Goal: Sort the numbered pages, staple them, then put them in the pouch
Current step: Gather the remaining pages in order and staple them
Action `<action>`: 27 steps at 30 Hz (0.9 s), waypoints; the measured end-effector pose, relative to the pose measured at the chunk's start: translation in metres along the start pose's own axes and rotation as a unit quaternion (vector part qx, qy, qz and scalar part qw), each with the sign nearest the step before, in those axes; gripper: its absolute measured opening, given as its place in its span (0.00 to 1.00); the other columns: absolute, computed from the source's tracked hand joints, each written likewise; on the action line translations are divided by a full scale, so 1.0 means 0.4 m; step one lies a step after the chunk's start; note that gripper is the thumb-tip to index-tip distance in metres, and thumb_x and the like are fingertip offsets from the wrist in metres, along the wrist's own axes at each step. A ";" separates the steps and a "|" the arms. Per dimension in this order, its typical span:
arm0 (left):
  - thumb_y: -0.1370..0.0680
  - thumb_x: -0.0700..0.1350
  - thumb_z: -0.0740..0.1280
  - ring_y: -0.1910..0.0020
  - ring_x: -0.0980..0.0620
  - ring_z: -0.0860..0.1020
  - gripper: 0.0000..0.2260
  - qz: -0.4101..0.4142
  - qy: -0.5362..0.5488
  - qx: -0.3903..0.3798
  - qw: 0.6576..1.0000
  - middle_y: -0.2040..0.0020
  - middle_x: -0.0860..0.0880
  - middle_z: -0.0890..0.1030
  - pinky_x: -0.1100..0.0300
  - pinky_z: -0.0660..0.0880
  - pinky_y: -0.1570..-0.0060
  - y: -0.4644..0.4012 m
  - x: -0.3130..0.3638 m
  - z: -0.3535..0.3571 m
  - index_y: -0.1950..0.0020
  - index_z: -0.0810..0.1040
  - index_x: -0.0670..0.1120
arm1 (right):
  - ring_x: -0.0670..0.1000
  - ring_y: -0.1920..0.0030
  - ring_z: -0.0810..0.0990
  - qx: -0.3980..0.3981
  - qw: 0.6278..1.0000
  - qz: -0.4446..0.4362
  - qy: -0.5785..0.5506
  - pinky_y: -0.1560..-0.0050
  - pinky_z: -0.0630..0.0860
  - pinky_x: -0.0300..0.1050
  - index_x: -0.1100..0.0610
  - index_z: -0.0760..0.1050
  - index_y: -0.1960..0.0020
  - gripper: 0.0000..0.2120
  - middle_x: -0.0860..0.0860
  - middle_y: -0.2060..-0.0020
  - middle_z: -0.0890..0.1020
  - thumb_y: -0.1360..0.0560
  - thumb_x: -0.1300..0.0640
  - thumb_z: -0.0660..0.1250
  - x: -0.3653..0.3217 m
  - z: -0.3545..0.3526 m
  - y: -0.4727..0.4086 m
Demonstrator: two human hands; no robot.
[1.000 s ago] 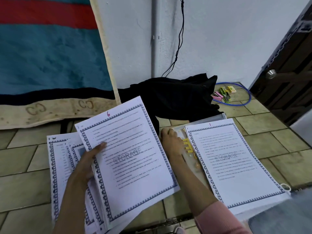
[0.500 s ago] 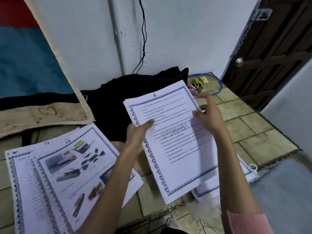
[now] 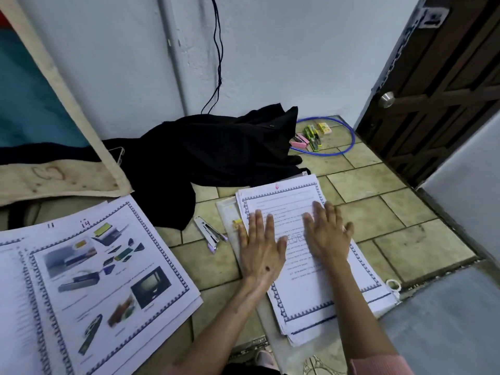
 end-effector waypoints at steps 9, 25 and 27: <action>0.33 0.67 0.30 0.23 0.46 0.40 0.43 -0.016 0.066 -0.068 0.995 0.22 0.43 0.42 0.49 0.34 0.28 0.000 -0.004 -0.033 0.23 0.46 0.44 | 0.56 0.24 0.44 0.005 0.999 0.016 0.046 0.29 0.40 0.66 0.49 0.56 0.26 0.25 0.52 0.24 0.53 0.22 0.44 0.50 -0.007 -0.001 -0.016; 0.22 0.64 0.44 0.23 0.49 0.45 0.33 -0.394 0.108 0.179 0.895 0.22 0.46 0.49 0.50 0.41 0.25 0.460 -0.772 -0.330 0.23 0.48 0.45 | 0.55 0.24 0.56 -0.129 0.843 -0.521 0.027 0.26 0.38 0.53 0.43 0.63 0.28 0.32 0.48 0.26 0.61 0.24 0.33 0.36 -0.732 0.290 0.493; 0.28 0.67 0.38 0.23 0.51 0.45 0.38 -0.366 0.095 0.179 0.908 0.22 0.47 0.49 0.53 0.41 0.25 0.474 -0.781 -0.321 0.23 0.48 0.47 | 0.54 0.25 0.59 -0.108 0.867 -0.482 0.060 0.30 0.45 0.56 0.42 0.61 0.28 0.27 0.47 0.27 0.63 0.22 0.35 0.40 -0.695 0.309 0.499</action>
Point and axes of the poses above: each hand's wrist, its own y-axis away from the middle knuckle, its own z-axis out of the palm, x = y × z, the point moved 8 cm from there along -y, towards the middle knuckle
